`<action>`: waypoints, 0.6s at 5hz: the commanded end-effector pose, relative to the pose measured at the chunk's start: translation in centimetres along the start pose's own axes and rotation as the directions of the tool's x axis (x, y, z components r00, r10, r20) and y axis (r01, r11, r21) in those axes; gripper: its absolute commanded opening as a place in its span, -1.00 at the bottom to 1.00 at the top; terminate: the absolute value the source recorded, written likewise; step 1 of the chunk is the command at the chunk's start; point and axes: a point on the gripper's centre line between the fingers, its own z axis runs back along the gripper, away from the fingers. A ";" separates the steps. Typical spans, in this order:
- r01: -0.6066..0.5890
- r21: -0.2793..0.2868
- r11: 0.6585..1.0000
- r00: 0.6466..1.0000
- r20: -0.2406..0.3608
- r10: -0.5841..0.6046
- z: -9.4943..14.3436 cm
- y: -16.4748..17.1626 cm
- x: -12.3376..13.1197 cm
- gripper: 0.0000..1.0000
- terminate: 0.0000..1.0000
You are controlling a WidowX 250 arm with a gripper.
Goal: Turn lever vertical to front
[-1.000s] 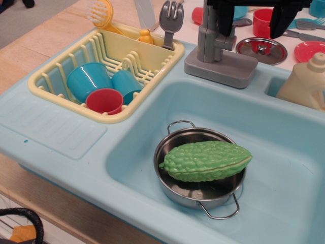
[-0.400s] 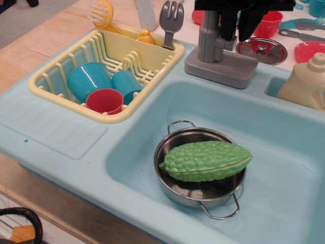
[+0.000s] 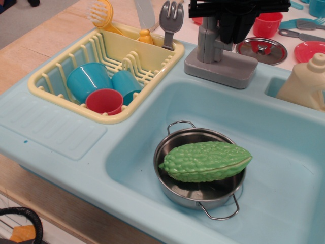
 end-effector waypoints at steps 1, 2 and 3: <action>-0.053 -0.013 0.999 0.998 -0.026 0.053 1.7 0.1 -1.5 -1.00 -1.00; -0.077 -0.002 0.997 0.995 -0.063 0.077 1.6 0.5 -2.0 -1.00 -1.00; -0.111 -0.007 0.994 0.989 -0.104 0.109 1.2 1.2 -2.9 -1.00 -1.00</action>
